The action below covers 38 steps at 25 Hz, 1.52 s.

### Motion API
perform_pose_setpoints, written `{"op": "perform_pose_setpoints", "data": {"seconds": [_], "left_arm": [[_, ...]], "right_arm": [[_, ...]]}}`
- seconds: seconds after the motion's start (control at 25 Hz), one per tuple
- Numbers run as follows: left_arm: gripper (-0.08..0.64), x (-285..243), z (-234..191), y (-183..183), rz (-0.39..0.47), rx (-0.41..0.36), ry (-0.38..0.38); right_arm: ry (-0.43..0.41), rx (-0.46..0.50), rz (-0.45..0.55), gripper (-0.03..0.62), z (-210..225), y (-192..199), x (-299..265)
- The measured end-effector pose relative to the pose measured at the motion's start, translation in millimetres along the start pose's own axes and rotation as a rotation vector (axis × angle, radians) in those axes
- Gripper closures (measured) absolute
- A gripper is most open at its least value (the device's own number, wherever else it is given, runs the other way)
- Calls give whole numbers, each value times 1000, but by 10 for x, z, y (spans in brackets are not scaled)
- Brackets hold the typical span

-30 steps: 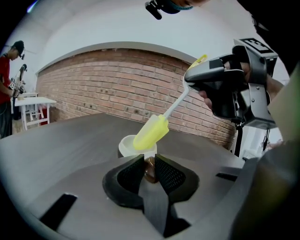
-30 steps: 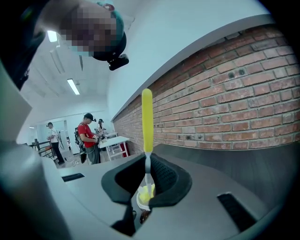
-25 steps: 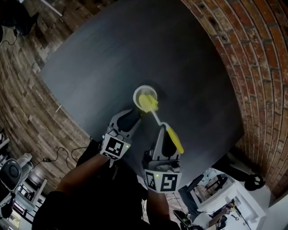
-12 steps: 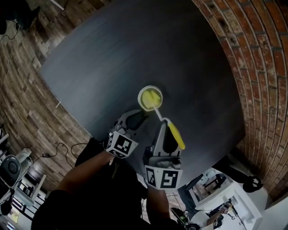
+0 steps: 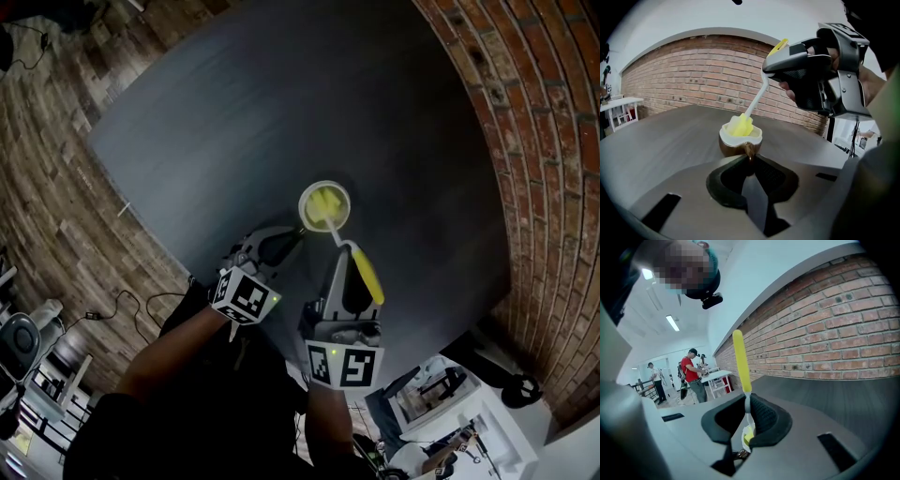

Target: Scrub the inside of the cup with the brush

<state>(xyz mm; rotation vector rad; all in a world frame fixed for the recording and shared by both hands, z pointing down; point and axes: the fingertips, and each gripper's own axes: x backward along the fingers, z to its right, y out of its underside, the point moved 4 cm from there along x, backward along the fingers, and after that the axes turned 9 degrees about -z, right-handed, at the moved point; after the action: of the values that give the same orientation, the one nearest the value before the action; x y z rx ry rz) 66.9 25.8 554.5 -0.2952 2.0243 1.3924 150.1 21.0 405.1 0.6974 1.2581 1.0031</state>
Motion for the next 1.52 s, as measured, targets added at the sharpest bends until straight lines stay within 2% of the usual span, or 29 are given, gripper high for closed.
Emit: {"op": "perform_pose_setpoints", "data": {"seconds": [0.2, 0.36, 0.52, 0.6, 0.92, 1.2, 1.52], "left_arm": [[488, 30, -38, 21, -3, -24, 47], [488, 124, -146, 67, -13, -79, 91], [488, 167, -283, 61, -15, -154, 27], [486, 160, -308, 61, -15, -167, 4], [486, 71, -319, 80, -45, -204, 13], [486, 77, -329, 87, -48, -219, 69], [486, 122, -391, 102, -42, -209, 85]], "right_arm": [[-9, -3, -4, 540, 1, 10, -14], [-8, -2, -10, 541, 40, -6, -28], [-14, 0, -12, 541, 44, -7, -49], [-14, -1, -13, 541, 34, -6, -56], [-16, -16, -2, 541, 23, -31, -94], [-101, -2, -28, 534, -246, -7, -143], [-203, 38, -108, 531, -390, 11, -87]]}}
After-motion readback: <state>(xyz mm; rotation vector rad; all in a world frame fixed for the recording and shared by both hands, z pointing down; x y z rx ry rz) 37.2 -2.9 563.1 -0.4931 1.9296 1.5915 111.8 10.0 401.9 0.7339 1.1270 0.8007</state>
